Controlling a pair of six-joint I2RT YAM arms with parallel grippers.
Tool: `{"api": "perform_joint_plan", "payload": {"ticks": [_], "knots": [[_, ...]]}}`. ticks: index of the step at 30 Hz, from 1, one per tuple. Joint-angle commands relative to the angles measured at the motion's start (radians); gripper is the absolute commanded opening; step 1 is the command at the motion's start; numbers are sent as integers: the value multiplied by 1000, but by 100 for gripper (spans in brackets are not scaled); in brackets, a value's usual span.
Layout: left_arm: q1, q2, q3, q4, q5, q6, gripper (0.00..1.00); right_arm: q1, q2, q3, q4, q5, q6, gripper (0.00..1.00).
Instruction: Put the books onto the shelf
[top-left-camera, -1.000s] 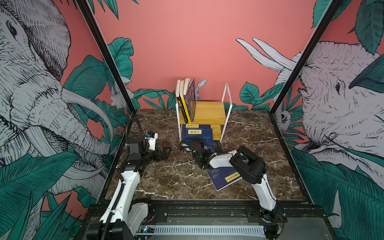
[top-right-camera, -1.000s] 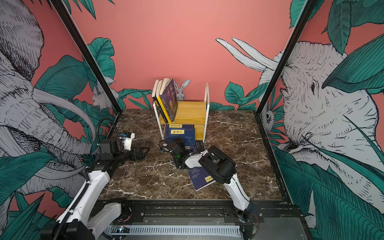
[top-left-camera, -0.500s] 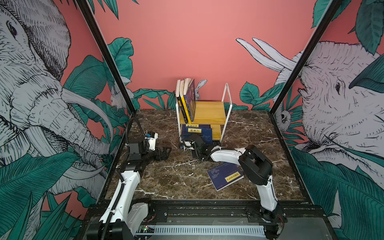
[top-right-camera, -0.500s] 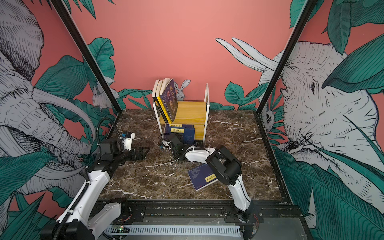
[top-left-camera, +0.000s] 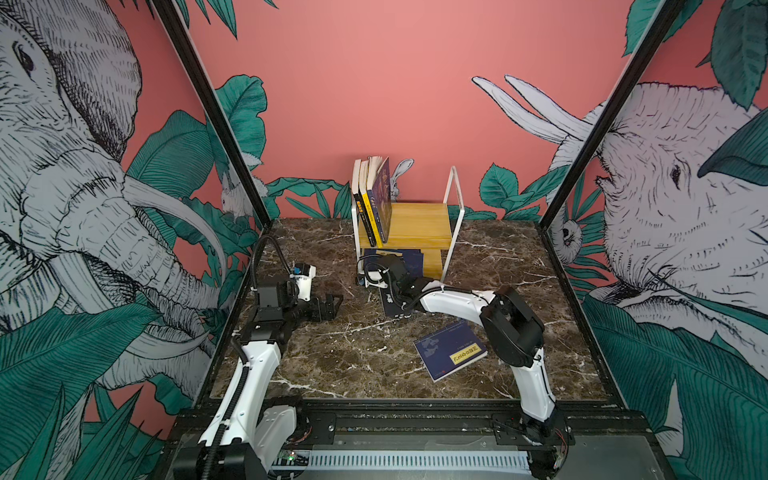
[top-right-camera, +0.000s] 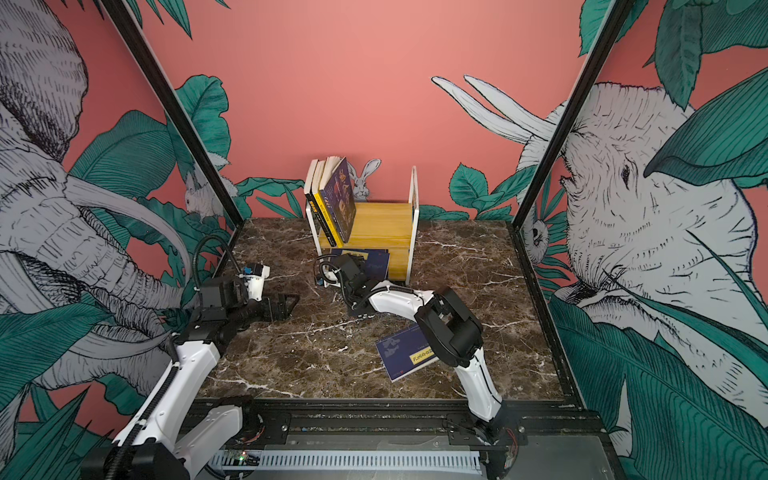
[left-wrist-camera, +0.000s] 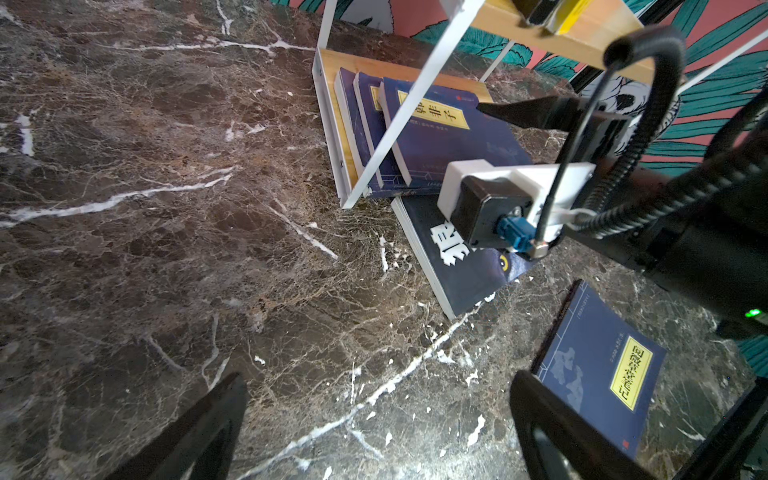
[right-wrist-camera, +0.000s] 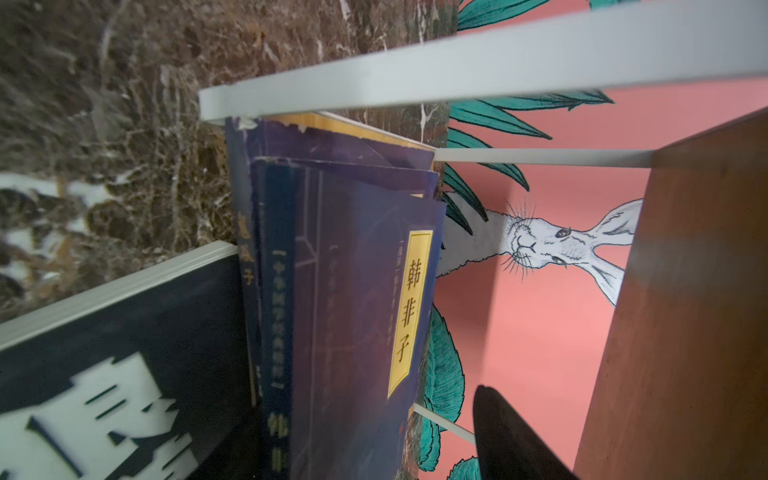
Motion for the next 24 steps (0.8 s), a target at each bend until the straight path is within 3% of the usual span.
{"api": "perform_joint_plan", "payload": {"ticks": [1,6,24], "knots": [[1,-5,0,-10,-6,24,99,-1,-20,11,-90,-46,31,77],[2,-3,-8,-1,4,19,99,-5,-75,-13,-181,-110,67,83],[5,-1,-15,17,6,12,99,-41,-164,-74,-349,-71,99,79]]}}
